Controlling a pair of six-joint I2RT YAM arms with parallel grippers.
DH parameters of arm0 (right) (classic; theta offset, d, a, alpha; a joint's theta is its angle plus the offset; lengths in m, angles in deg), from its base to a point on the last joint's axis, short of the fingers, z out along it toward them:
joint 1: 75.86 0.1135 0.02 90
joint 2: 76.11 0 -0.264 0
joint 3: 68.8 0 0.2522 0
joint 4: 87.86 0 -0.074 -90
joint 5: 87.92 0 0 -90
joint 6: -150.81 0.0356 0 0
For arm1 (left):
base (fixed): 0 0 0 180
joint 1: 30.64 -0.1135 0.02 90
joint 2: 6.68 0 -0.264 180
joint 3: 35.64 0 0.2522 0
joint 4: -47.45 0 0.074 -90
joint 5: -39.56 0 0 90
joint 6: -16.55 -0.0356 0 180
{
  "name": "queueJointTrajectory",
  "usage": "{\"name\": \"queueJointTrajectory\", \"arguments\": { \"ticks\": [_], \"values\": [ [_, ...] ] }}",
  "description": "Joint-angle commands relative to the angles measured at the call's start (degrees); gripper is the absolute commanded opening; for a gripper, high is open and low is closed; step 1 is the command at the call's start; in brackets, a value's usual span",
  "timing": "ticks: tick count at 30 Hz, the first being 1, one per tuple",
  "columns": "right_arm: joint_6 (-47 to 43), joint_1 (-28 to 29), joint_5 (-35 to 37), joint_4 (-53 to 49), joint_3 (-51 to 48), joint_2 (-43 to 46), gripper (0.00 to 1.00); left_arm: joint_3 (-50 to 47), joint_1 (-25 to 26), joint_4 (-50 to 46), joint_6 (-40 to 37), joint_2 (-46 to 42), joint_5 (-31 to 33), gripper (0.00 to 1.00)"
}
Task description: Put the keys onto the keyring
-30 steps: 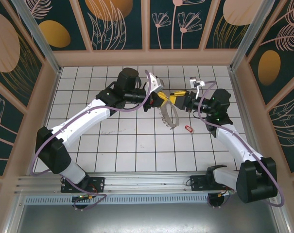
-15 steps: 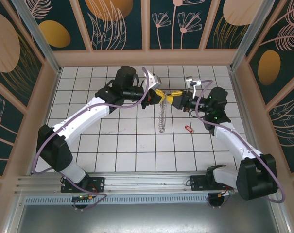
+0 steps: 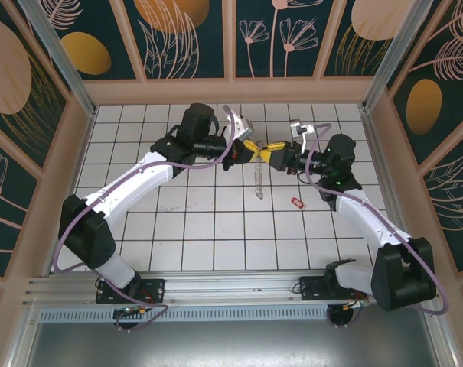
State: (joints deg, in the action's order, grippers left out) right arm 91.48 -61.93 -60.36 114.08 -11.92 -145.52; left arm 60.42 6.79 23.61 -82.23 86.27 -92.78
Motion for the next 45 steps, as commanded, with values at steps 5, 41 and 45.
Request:
{"name": "queueJointTrajectory", "arguments": {
  "ticks": [5, 41, 45],
  "values": [
    [-0.93, -1.94, 0.91, -0.65, 0.21, 2.76, 0.3, 1.28, -0.43, 2.26, -0.85, -0.22, -3.72, 0.0],
    [-1.76, 0.6, -2.78, 0.9, -1.24, 0.04, 0.27, 2.84, -0.66, 2.09, -0.47, 0.44, -6.04, 0.0],
    [-1.85, 0.92, -2.71, 0.83, -0.38, -0.36, 0.22, 3.28, -0.69, 1.32, -0.69, 1.01, -6.67, 0.0]
  ]
}}
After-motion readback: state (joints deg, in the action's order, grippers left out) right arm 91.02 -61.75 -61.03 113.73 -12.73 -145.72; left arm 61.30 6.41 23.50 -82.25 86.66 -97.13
